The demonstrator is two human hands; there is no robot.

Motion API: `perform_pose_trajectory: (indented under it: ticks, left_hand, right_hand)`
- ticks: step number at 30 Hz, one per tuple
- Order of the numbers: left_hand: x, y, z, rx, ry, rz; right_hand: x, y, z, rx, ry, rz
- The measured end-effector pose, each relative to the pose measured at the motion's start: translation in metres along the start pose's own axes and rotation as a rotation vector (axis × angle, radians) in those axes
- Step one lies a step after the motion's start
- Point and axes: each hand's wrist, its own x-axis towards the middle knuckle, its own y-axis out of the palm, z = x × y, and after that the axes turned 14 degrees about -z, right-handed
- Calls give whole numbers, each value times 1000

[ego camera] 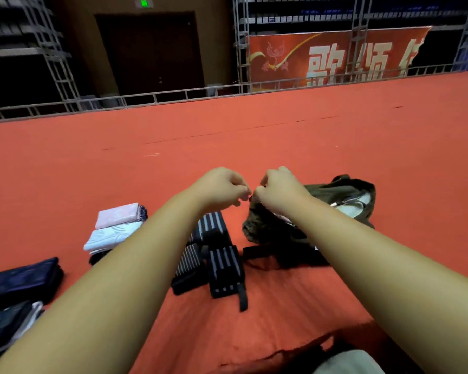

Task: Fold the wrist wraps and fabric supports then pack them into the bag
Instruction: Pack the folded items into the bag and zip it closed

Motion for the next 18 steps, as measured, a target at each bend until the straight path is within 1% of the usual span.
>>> perform_pose_trajectory:
  ticks: [2,6,11,15,17,18]
  left_hand:
    - [-15,-22,19,-62,-95,-31]
    - [-48,-66,72,-61,-261,-89]
    - [-88,-115,144,-55,-439,-232]
    - [-114,-142,195,13,-541,-351]
    - [-123,-149,216,107,-561,-406]
    - [-128,-151,220,161,-587,-408]
  right_hand:
    - [-13,7,27,24,-67,10]
    - [-36,28,78,72,-174,66]
    - [-61,62,132,144,-214,170]
    - [-74,95,170,197,-225,241]
    - [-79,111,186,241,-200,270]
    - [-81,119,193,270,-174,285]
